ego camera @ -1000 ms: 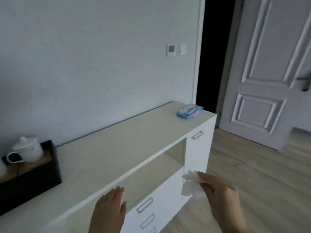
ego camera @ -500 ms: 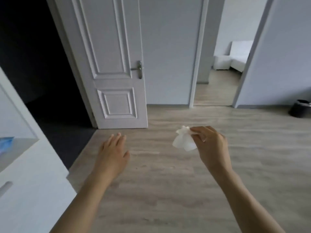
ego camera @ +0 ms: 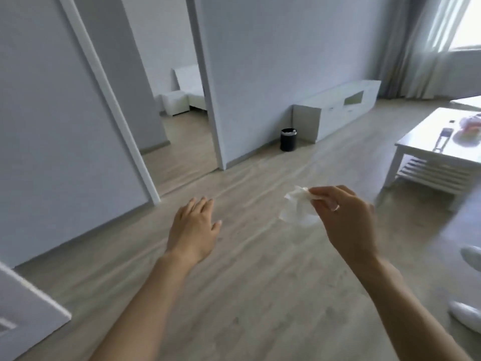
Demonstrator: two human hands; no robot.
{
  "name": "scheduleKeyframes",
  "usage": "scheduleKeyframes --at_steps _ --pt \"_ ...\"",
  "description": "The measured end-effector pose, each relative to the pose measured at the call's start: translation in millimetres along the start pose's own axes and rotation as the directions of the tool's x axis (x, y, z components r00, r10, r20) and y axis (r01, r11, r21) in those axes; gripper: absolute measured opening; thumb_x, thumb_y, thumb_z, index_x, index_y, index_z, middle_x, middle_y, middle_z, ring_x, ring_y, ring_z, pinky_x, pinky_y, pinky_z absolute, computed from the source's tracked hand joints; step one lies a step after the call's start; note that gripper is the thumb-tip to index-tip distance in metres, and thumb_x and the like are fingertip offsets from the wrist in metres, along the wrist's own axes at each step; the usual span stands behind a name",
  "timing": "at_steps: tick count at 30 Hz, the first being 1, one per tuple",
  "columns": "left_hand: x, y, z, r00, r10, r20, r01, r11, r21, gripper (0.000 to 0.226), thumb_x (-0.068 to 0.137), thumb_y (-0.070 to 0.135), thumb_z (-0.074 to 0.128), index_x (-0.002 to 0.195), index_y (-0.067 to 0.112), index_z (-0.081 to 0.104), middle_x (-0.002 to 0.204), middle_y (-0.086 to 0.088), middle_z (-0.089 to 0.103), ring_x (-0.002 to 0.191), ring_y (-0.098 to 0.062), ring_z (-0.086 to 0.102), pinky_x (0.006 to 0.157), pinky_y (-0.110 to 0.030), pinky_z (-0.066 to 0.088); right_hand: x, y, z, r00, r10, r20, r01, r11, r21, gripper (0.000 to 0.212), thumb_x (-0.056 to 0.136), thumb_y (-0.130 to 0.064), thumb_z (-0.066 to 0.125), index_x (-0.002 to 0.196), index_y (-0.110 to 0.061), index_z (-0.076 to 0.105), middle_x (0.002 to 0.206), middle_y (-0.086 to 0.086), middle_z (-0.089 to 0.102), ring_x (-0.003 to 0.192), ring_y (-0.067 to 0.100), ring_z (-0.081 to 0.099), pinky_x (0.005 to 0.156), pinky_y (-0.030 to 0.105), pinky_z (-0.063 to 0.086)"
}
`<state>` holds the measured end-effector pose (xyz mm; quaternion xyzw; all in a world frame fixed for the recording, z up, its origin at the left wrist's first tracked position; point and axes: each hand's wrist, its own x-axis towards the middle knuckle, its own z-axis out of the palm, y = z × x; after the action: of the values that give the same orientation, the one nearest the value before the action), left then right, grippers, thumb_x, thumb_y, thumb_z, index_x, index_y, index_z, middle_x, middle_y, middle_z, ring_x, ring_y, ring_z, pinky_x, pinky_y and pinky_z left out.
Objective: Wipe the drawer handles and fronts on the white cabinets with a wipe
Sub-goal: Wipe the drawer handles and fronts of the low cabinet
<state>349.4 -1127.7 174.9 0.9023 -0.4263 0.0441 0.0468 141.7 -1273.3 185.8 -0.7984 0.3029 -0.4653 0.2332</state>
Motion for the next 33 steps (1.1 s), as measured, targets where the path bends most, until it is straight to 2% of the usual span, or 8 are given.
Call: scheduleKeyframes --at_steps 3,6,9,13,17,20,24,33 --pt "133.8 34.6 38.8 0.992 0.114 0.049 -0.114 0.993 -0.007 0.059 0.101 0.041 0.035 0.152 0.018 0.017 0.160 0.000 0.015 0.147 -0.018 0.010 0.118 -0.032 0.010 83.2 76.1 36.7 0.995 0.040 -0.092 -0.047 0.996 -0.072 0.017 0.080 0.001 0.072 0.094 -0.009 0.075 0.083 0.001 0.068 0.067 0.009 0.055 0.068 -0.007 0.035" --pt "266.6 63.8 60.2 0.986 0.156 0.059 -0.155 0.988 -0.029 0.057 0.102 0.044 0.032 0.152 0.020 0.018 0.160 0.001 0.015 0.147 -0.017 0.009 0.118 -0.033 0.008 179.4 143.5 78.0 0.985 0.094 -0.144 -0.102 0.993 -0.050 0.015 0.081 0.000 0.072 0.092 -0.009 0.075 0.080 -0.005 0.063 0.064 0.002 0.053 0.067 -0.006 0.035" --pt "399.0 92.8 62.4 0.980 0.189 0.058 -0.188 0.982 -0.029 0.058 0.101 0.046 0.031 0.152 0.021 0.018 0.159 0.001 0.016 0.147 -0.018 0.008 0.118 -0.033 0.007 286.9 195.6 114.1 0.980 0.078 -0.180 -0.096 0.991 -0.092 0.015 0.080 0.001 0.072 0.091 -0.009 0.075 0.079 -0.006 0.061 0.063 0.005 0.053 0.067 -0.006 0.035" --pt "557.9 132.3 68.5 0.975 0.216 0.042 -0.214 0.976 -0.040 0.059 0.101 0.046 0.032 0.152 0.021 0.018 0.159 0.000 0.017 0.147 -0.020 0.009 0.119 -0.034 0.008 422.9 265.5 152.1 0.982 0.092 -0.167 -0.112 0.987 -0.115 0.016 0.082 0.001 0.070 0.094 -0.008 0.074 0.085 0.001 0.067 0.067 0.009 0.055 0.068 -0.006 0.035" --pt "721.2 184.0 100.9 0.971 0.235 0.051 -0.233 0.972 -0.042 0.060 0.101 0.046 0.033 0.152 0.020 0.018 0.160 -0.001 0.016 0.147 -0.021 0.009 0.119 -0.035 0.008 553.7 358.7 192.9 0.988 0.064 -0.144 -0.085 0.986 -0.145 0.015 0.083 -0.001 0.070 0.096 -0.008 0.074 0.084 -0.007 0.060 0.067 0.002 0.052 0.068 -0.006 0.036" --pt "855.2 235.4 131.6 0.963 0.263 0.056 -0.259 0.964 -0.064 0.059 0.101 0.045 0.032 0.152 0.019 0.017 0.160 0.000 0.013 0.147 -0.020 0.007 0.119 -0.035 0.006 661.6 442.2 224.4 0.986 0.015 -0.167 -0.050 0.976 -0.212 0.015 0.081 -0.002 0.071 0.096 -0.005 0.073 0.083 -0.003 0.063 0.065 -0.004 0.050 0.068 -0.008 0.034" --pt "1024.8 310.1 155.3 0.951 0.304 0.059 -0.302 0.952 -0.054 0.058 0.102 0.045 0.031 0.152 0.020 0.016 0.160 0.000 0.013 0.147 -0.019 0.005 0.119 -0.036 0.005 796.3 536.9 241.6 0.984 -0.057 -0.169 0.002 0.950 -0.313 0.018 0.077 -0.002 0.074 0.095 -0.002 0.072 0.085 0.008 0.070 0.067 0.008 0.058 0.071 -0.010 0.033" --pt "1374.3 526.6 210.2 0.877 0.474 0.076 -0.471 0.880 -0.059 0.058 0.102 0.044 0.031 0.152 0.019 0.016 0.160 -0.002 0.011 0.147 -0.020 0.003 0.119 -0.037 0.003 1074.9 781.7 247.4 0.960 0.058 -0.275 -0.166 0.906 -0.389 0.023 0.078 -0.009 0.074 0.100 -0.003 0.072 0.091 0.012 0.071 0.071 0.010 0.057 0.074 -0.012 0.030"
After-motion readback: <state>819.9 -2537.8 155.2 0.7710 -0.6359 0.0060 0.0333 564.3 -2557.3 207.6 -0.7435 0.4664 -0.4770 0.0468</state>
